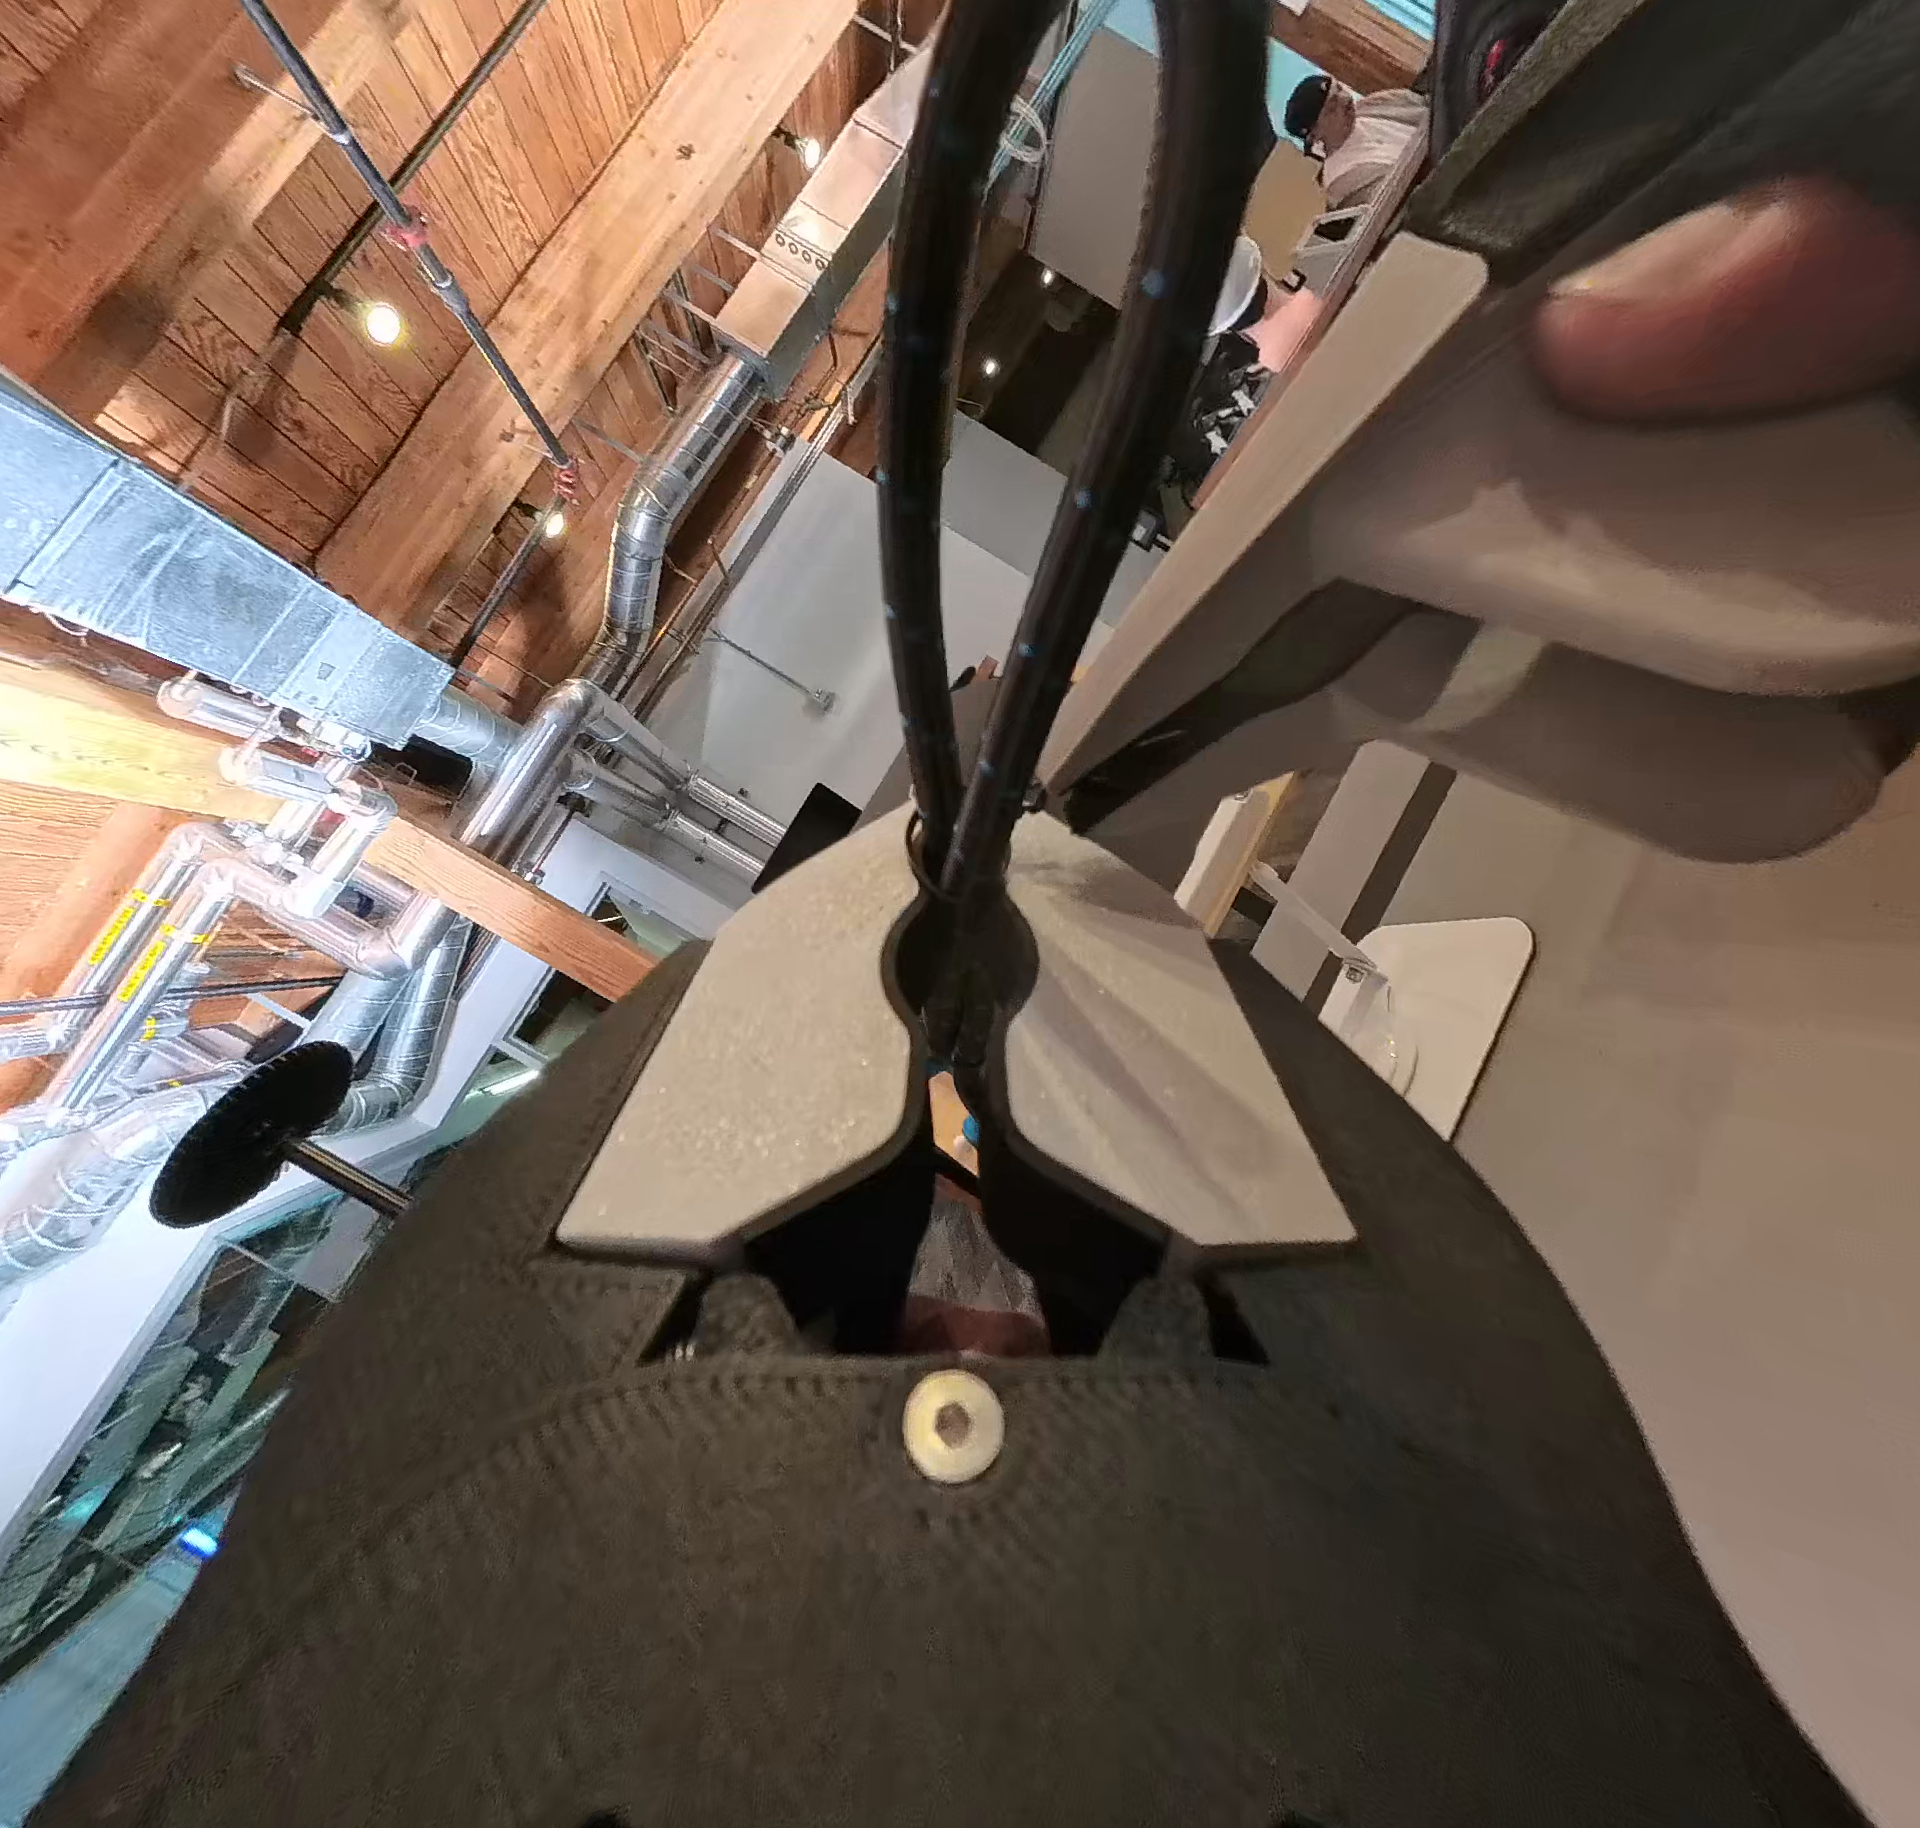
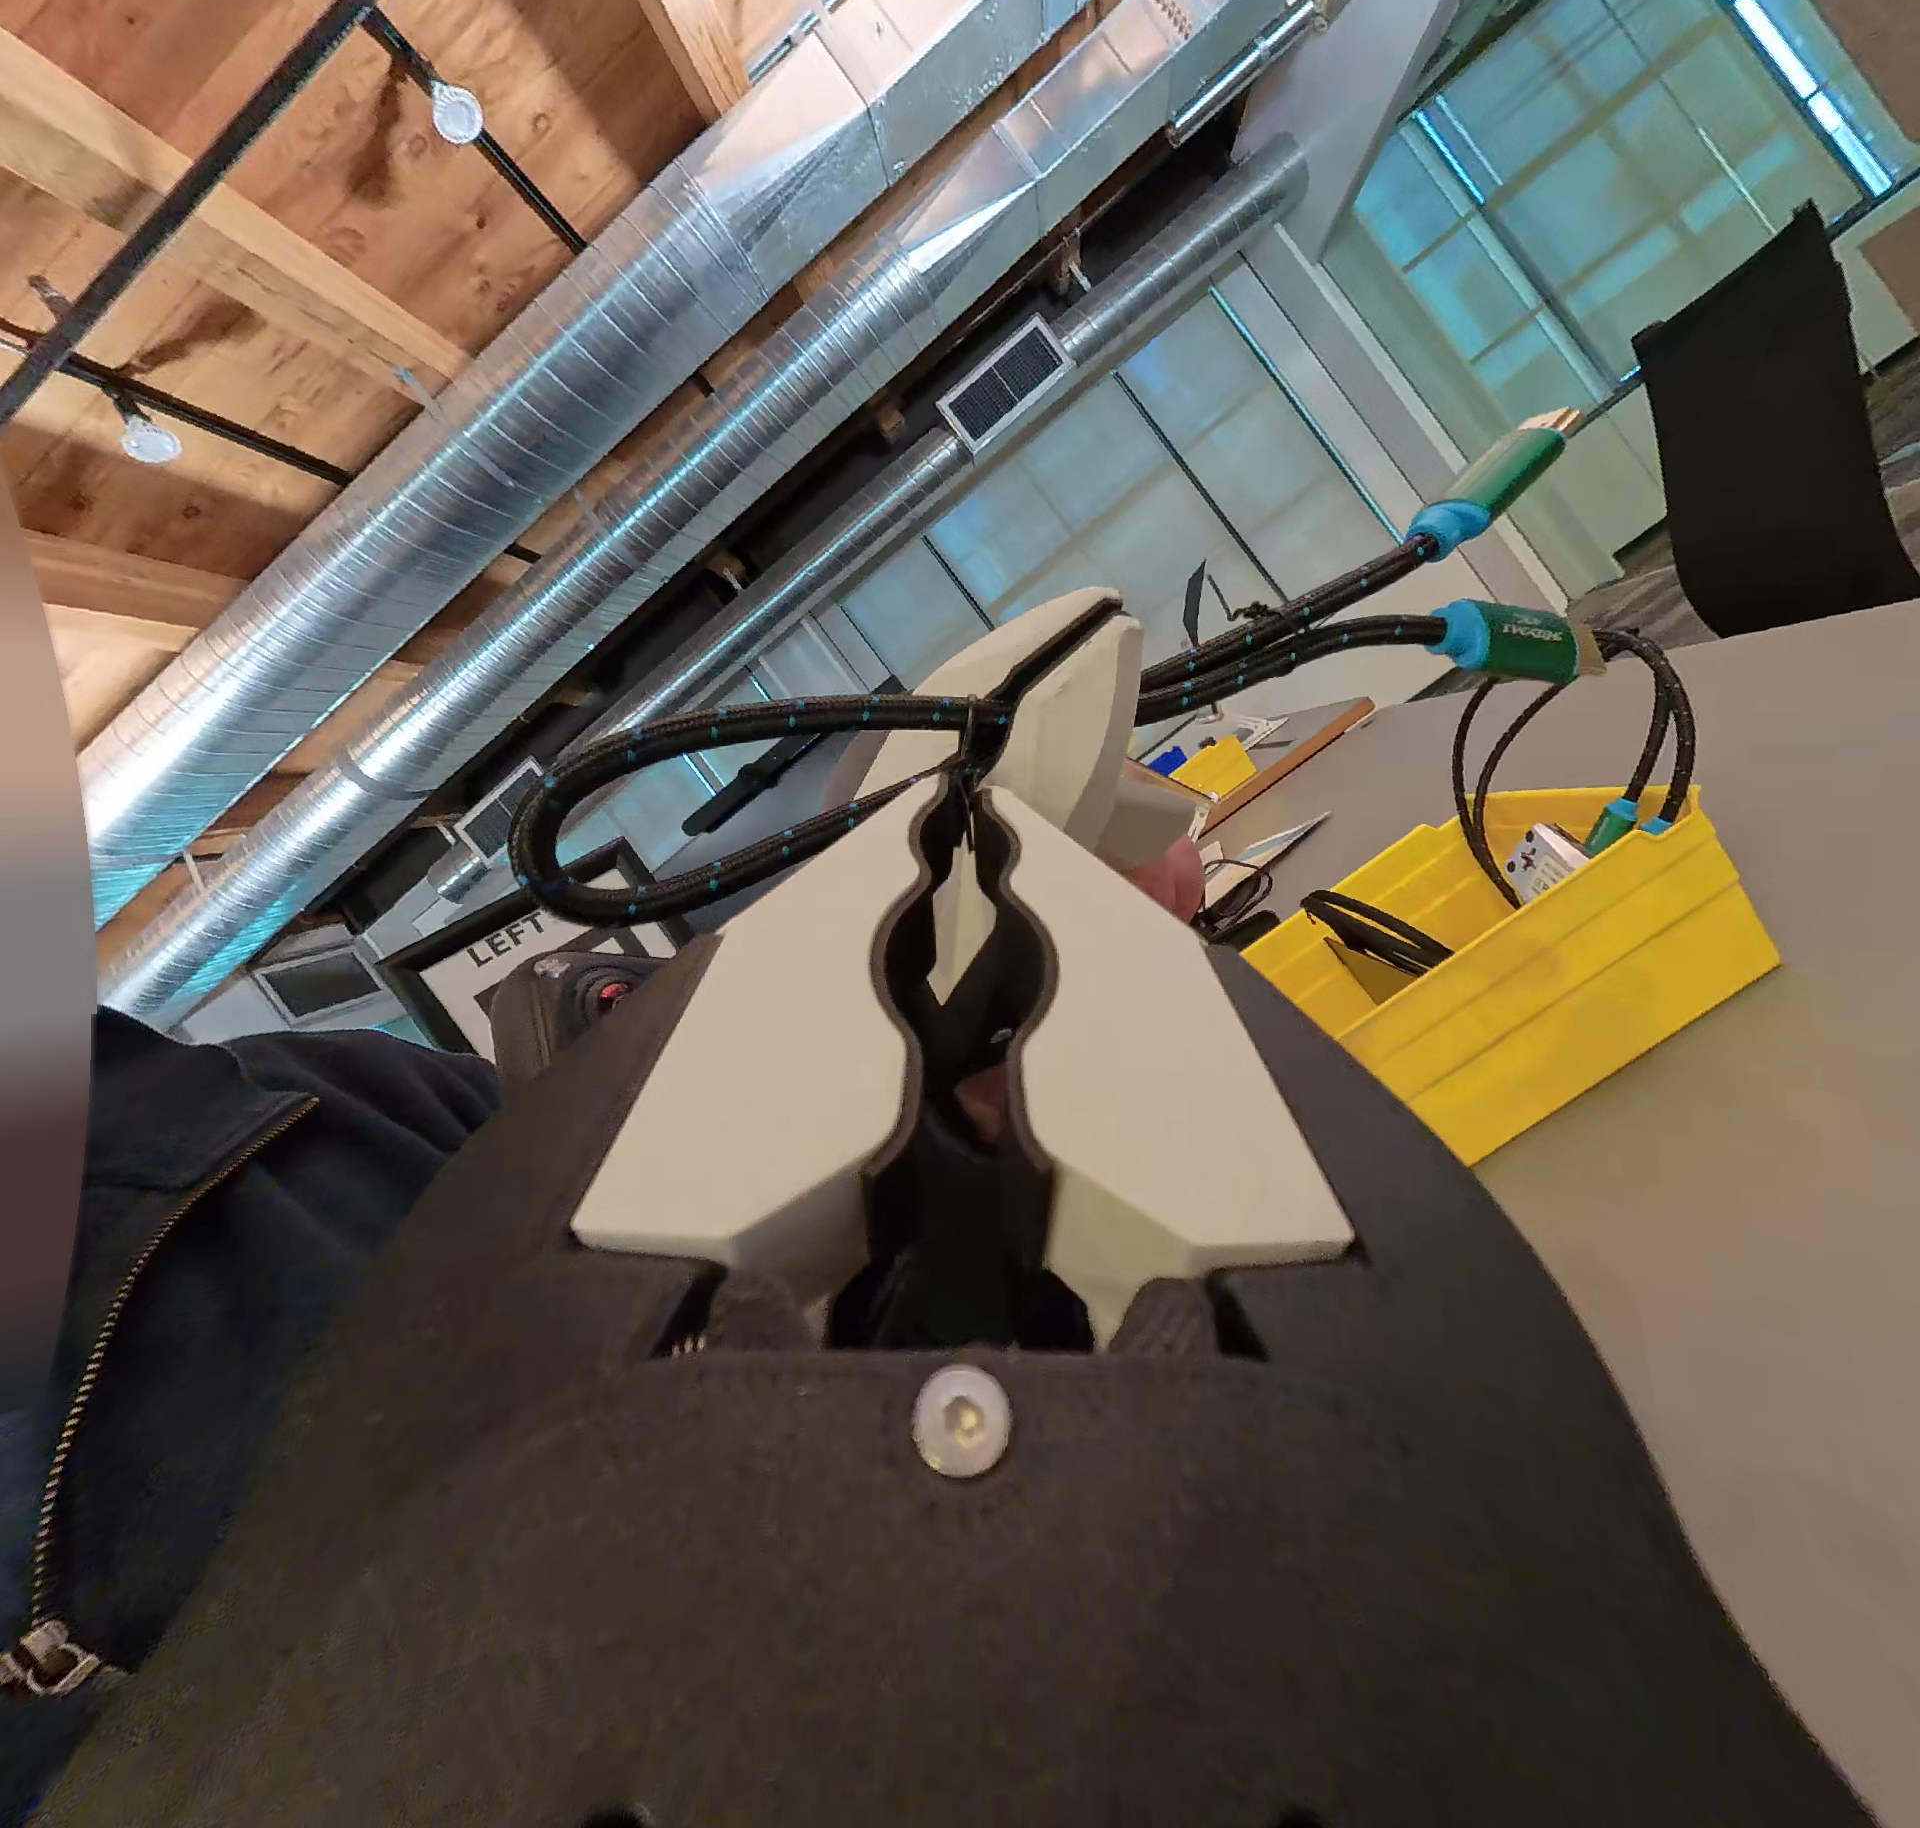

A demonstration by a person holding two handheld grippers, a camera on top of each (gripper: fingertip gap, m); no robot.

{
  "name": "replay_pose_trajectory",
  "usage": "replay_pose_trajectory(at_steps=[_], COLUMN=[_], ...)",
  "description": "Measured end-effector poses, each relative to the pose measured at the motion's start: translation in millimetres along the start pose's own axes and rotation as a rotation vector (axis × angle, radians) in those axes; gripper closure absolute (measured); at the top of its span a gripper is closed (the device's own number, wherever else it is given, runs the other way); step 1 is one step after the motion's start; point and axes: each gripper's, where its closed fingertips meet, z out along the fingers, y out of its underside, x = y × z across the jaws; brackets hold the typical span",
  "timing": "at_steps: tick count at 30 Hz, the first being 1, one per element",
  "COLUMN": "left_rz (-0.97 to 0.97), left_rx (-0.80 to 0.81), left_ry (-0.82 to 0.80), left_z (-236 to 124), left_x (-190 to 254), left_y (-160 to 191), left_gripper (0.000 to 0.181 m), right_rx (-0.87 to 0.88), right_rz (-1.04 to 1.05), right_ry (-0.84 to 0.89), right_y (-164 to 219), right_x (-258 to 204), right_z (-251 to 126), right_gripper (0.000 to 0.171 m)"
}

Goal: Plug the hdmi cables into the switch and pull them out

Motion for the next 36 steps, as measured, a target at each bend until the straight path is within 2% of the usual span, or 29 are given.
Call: replay_pose_trajectory(at_steps=[5,9,13,17,20,24,26,29,36], left_rz=[-0.035,-0.115,-0.295,-0.584,-0.694,-0.858,-1.007,-1.159,-1.131], left_rx=[-0.025,-0.057,-0.088,-0.11,-0.137,-0.164,-0.154,-0.134,-0.16], left_ry=[0.023,0.082,0.203,0.418,0.547,0.737,0.889,1.046,1.102], left_z=[0.7,0.5,1.5,-0.4,-2.8,-8.3,-15.1,-23.5,-24.9], left_x=[1.1,3.7,10.1,21.6,28.7,40.0,47.2,53.3,62.5], left_y=[1.3,1.7,-0.5,-9.1,-13.2,-20.0,-28.8,-39.5,-37.6], left_gripper=[0.179,0.179,0.179,0.18,0.18,0.18,0.18,0.18,0.179], right_rx=[-0.026,-0.126,-0.283,-0.453,-0.571,-0.809,-0.893,-0.949,-0.998], right_rz=[-0.102,-0.376,-0.769,-1.192,-1.422,-1.893,-2.084,-2.18,-2.184], right_ry=[0.044,0.168,0.333,0.475,0.522,0.597,0.611,0.602,0.561], right_y=[0.5,1.1,-1.1,-4.1,-5.4,-6.2,-5.8,-4.0,-1.4], right_x=[-0.2,-0.6,0.6,-2.5,-3.9,-3.9,-8.1,-11.6,-4.8], right_z=[0.9,1.7,0.4,-2.0,-4.0,-9.2,-11.4,-14.3,-21.8], right_gripper=[0.171,0.171,0.171,0.171,0.171,0.171,0.171,0.171,0.171])
